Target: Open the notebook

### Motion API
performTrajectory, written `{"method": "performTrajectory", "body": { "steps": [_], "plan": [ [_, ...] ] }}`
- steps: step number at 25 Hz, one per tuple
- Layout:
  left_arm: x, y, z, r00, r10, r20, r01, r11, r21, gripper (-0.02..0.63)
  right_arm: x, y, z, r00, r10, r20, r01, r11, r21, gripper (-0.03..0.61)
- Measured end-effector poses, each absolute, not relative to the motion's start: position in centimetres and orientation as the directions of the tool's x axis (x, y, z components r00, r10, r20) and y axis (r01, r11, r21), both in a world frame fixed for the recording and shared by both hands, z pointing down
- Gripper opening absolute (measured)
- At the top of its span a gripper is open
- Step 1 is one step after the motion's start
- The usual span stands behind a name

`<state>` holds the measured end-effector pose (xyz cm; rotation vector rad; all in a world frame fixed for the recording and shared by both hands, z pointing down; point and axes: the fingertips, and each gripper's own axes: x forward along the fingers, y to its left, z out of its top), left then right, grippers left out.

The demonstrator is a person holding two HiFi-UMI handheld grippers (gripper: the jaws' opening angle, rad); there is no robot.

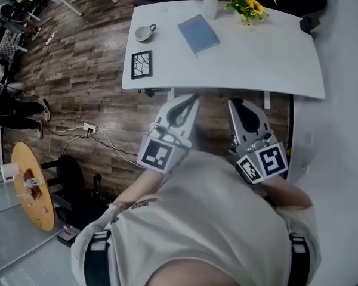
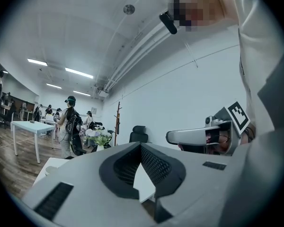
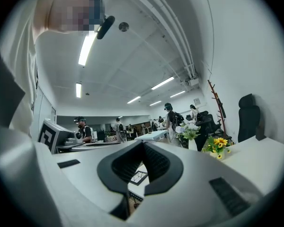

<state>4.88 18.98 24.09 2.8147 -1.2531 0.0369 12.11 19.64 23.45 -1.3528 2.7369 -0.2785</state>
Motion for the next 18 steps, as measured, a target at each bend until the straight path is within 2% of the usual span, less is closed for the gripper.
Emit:
{"method": "performTrajectory", "body": {
  "steps": [18],
  "plan": [
    [-0.2, 3.8, 24.7, 0.732, -0.679, 0.061, -0.680, -0.722, 0.127, 0.000, 5.3, 3.8, 23.5, -0.577, -0.813, 0.081, -0.808, 0.554, -0.201, 0.003]
  ]
}}
